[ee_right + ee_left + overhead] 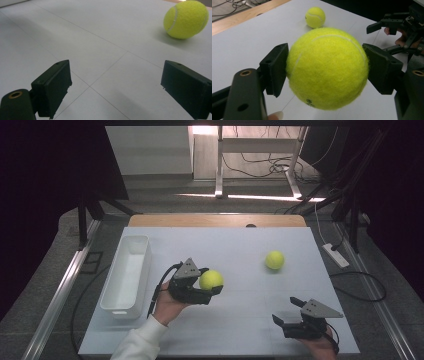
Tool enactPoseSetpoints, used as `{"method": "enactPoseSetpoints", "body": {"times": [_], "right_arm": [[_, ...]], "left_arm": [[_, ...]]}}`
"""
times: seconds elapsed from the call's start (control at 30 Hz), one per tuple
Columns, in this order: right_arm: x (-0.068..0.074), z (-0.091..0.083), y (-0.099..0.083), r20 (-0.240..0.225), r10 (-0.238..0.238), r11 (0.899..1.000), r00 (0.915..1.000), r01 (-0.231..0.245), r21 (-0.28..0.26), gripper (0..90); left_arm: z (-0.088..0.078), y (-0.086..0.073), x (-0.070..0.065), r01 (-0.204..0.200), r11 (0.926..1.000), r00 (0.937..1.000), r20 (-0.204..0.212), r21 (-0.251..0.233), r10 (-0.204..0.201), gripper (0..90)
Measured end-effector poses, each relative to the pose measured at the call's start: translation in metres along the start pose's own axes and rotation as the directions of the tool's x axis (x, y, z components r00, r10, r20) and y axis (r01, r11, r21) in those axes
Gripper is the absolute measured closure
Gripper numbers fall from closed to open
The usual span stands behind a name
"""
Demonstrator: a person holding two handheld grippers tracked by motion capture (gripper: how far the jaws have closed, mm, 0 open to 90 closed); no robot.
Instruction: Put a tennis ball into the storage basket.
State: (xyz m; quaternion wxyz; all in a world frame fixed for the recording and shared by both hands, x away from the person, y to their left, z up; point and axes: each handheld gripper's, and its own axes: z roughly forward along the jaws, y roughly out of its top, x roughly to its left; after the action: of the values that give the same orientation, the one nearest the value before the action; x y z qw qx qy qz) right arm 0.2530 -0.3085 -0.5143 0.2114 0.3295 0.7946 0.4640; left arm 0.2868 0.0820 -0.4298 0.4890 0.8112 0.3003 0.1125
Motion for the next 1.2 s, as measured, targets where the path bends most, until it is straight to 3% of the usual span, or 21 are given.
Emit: {"method": "enactPoseSetpoints", "body": {"times": [1.2], "right_arm": [[0.000,0.000,0.000,0.004,0.004,1.000,1.0000,-0.004,-0.003,8.9]], "left_arm": [[-0.033,0.009,0.017,0.033,0.9974,0.9984,-0.044,-0.063,-0.036,26.3]]}}
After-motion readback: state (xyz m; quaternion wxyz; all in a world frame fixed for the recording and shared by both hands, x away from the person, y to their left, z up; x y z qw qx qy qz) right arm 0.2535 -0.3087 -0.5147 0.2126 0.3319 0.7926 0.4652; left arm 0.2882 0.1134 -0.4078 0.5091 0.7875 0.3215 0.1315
